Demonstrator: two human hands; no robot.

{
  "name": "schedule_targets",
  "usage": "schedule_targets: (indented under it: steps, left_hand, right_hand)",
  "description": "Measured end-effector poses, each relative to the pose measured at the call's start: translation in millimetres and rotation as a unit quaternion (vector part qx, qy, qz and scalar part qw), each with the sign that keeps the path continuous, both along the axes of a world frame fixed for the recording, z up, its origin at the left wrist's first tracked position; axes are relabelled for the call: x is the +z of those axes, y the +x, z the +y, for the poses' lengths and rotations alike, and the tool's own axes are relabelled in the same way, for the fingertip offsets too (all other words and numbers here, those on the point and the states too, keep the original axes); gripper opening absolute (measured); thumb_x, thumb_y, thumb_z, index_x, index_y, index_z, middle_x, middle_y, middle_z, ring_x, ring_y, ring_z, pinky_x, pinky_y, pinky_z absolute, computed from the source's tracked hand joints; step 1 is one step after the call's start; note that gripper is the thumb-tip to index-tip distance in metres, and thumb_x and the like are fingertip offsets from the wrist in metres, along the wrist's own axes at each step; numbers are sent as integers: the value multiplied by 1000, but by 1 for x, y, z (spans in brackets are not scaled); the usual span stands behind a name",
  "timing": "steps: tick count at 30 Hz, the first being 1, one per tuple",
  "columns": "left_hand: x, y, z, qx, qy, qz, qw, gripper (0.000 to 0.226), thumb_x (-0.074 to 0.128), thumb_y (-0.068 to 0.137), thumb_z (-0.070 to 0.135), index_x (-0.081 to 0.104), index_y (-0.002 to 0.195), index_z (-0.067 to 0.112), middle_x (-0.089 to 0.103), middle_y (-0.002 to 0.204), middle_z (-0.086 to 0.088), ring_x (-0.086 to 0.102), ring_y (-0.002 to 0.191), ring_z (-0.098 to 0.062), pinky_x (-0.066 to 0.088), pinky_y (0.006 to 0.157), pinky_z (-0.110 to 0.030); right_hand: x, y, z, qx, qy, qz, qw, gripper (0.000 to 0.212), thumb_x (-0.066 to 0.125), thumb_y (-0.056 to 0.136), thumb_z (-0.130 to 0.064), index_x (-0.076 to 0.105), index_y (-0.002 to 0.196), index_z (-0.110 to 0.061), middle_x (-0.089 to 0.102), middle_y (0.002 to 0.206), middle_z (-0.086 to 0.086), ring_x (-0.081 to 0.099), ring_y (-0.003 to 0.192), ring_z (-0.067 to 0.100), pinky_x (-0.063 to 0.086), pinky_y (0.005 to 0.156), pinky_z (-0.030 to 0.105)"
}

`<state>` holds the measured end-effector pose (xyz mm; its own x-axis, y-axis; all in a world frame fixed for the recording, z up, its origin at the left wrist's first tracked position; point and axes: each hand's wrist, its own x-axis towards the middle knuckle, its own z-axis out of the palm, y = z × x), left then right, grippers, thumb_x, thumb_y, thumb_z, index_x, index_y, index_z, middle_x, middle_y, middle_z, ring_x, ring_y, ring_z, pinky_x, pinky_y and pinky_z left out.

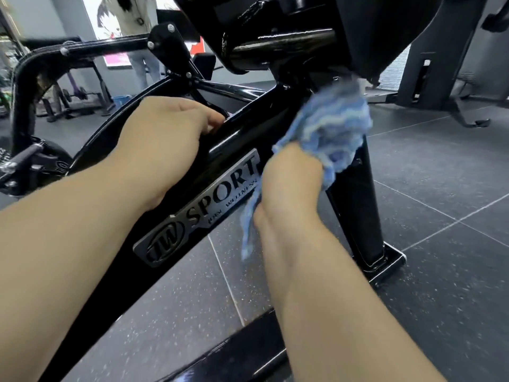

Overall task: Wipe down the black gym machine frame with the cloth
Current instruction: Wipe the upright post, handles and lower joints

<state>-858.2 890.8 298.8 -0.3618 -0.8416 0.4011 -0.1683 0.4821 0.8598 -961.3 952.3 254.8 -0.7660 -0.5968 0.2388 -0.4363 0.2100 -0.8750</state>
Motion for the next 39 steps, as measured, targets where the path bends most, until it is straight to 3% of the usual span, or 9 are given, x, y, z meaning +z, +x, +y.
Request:
schedule_targets:
  steps: [5, 8, 14, 18, 22, 26, 30, 35, 39]
  left_hand:
    - [2, 7, 4, -128, 32, 49, 990, 29, 48, 89, 13, 73, 95, 25, 75, 95, 6, 69, 89, -5, 50, 72, -18]
    - [7, 8, 9, -208, -68, -46, 975, 25, 69, 80, 39, 70, 104, 32, 72, 106, 14, 64, 104, 0, 48, 90, -21]
    - [19, -26, -11, -17, -97, -43, 994, 15, 69, 85, 19, 65, 73, 12, 69, 67, 4, 60, 57, -4, 47, 57, -18]
    - [30, -41, -37, 87, -141, -241, 956, 24, 60, 87, 15, 60, 111, 17, 64, 110, -2, 54, 82, -12, 35, 66, -21]
    - [44, -39, -21, 65, -236, -223, 943, 12, 58, 90, 28, 69, 90, 22, 60, 83, 4, 56, 78, -14, 40, 64, -26]
    - [50, -49, -4, -90, -62, -280, 954, 48, 59, 76, 65, 70, 90, 20, 71, 82, 3, 68, 76, -15, 53, 71, -30]
    - [48, -52, -14, -210, 55, -337, 916, 51, 81, 64, 40, 71, 105, 11, 75, 94, -5, 72, 89, -23, 54, 91, -40]
    - [42, 11, -27, -140, 34, -552, 821, 77, 75, 45, 66, 74, 91, 5, 72, 81, -17, 59, 60, -19, 42, 58, -29]
    - [46, -22, -3, -108, -14, -410, 905, 40, 83, 62, 42, 70, 83, 10, 69, 61, -4, 59, 44, -16, 46, 39, -25]
  right_hand:
    - [-24, 39, -16, -69, -145, -17, 987, 36, 33, 102, -14, 41, 136, -4, 25, 150, 19, 17, 143, 31, 12, 119, 41]
    - [-35, 48, -12, -58, -214, 47, 974, 40, 35, 102, -17, 42, 138, -2, 14, 158, 17, 4, 147, 27, 6, 120, 38]
    - [-38, 29, 0, 50, -270, 83, 958, 65, 50, 95, -25, 20, 152, -18, 3, 161, 1, 5, 146, 6, 11, 115, 14]
    - [-46, 4, 6, -68, -330, 150, 930, 46, 63, 77, -15, 63, 123, -23, 42, 133, 4, 38, 110, 4, 26, 96, 3]
    - [-42, -8, 8, 27, -376, 57, 924, 44, 44, 79, -26, 70, 113, -17, 50, 120, -5, 49, 103, -12, 35, 87, 3]
    - [-43, -6, 16, 17, -397, -5, 918, 45, 36, 80, -27, 67, 113, -25, 53, 125, -2, 48, 113, -7, 34, 93, 7]
    - [-33, -17, 16, -74, -394, -107, 910, 34, 37, 77, -24, 63, 95, -37, 58, 110, -10, 54, 96, 0, 44, 89, 22]
    - [-49, -7, 19, -80, -361, -136, 919, 31, 37, 82, -29, 63, 92, -42, 60, 113, -11, 57, 102, 3, 47, 92, 28]
    - [-44, -3, 12, -56, -372, -109, 920, 34, 38, 84, -22, 66, 97, -36, 62, 116, -8, 55, 107, -1, 43, 97, 20]
